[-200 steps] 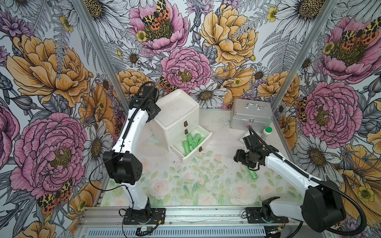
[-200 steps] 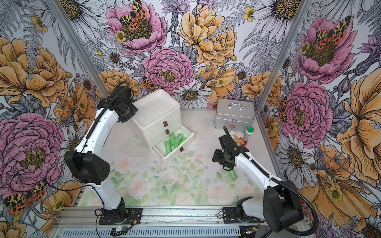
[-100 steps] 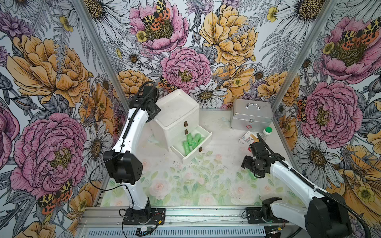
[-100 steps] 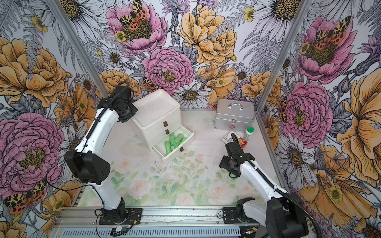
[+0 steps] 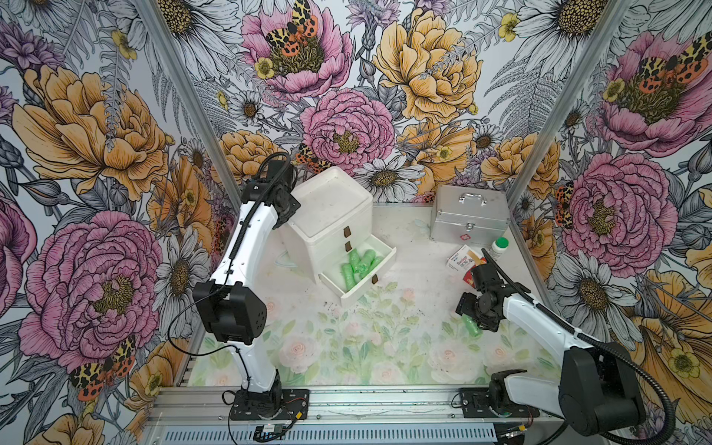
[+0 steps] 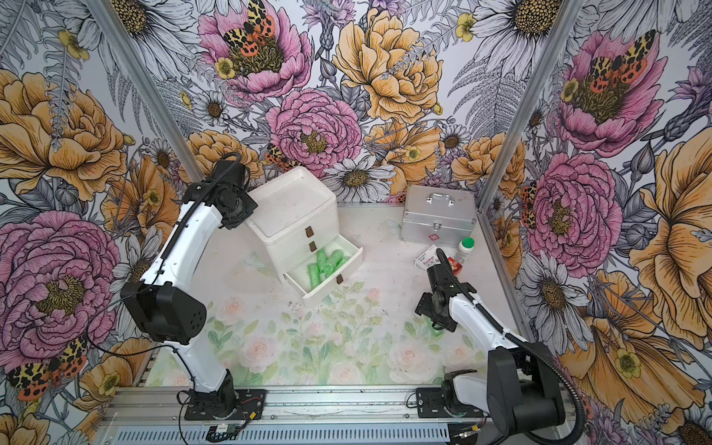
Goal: Sort the rolls of trash bags by color and place them into the drawer
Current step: Pick up the roll of trash bags from the center of the board.
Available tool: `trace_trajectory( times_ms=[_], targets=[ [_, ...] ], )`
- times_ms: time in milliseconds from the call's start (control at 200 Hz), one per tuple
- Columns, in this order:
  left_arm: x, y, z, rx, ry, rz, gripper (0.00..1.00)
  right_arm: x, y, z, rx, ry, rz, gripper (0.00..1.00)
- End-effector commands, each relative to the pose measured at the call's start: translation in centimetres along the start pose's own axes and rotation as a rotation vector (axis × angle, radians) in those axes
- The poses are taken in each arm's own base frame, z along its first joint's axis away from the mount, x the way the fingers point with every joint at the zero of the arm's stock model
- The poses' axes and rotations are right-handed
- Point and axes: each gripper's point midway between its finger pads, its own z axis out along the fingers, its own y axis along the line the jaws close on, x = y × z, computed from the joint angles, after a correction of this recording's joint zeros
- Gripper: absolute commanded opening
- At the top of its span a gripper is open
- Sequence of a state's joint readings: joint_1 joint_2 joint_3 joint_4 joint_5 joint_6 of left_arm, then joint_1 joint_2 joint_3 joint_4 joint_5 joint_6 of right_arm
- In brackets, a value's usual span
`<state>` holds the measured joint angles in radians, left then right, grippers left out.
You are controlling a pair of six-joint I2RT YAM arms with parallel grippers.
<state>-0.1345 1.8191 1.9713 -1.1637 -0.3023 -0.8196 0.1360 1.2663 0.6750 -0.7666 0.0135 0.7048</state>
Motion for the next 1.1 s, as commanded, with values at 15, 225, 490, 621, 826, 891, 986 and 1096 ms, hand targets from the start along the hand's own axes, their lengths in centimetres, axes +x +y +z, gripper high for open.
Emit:
trace_trajectory(
  times_ms=[15, 225, 490, 621, 826, 891, 986, 1096],
  targets=[
    [8.4, 0.3, 4.0, -0.070, 0.312, 0.025, 0.00, 0.3, 1.1, 0.6, -0.059, 0.030, -0.035, 0.77],
    [8.5, 0.1, 4.1, -0.071, 0.314, 0.024, 0.00, 1.1, 1.9, 0.9, -0.124, 0.049, -0.045, 0.70],
    [9.0, -0.4, 4.3, -0.068, 0.319, 0.034, 0.00, 1.9, 1.8, 1.7, -0.115, 0.071, -0.059, 0.60],
    [8.9, -0.4, 4.2, -0.068, 0.317, 0.035, 0.00, 1.4, 1.7, 1.8, -0.100, 0.057, -0.059, 0.47],
    [8.8, -0.1, 4.0, -0.071, 0.313, 0.033, 0.00, 0.7, 1.6, 2.4, -0.061, 0.055, -0.073, 0.44],
    [8.7, -0.1, 3.9, -0.069, 0.312, 0.032, 0.00, 0.6, 1.6, 2.7, -0.055, 0.063, -0.079, 0.39],
    [8.7, 0.1, 3.9, -0.071, 0.312, 0.030, 0.00, 0.6, 1.9, 3.0, -0.062, 0.073, -0.086, 0.25],
    [8.6, 0.2, 4.0, -0.073, 0.310, 0.027, 0.00, 0.4, 2.8, 2.4, -0.100, 0.069, -0.082, 0.17]
  ],
)
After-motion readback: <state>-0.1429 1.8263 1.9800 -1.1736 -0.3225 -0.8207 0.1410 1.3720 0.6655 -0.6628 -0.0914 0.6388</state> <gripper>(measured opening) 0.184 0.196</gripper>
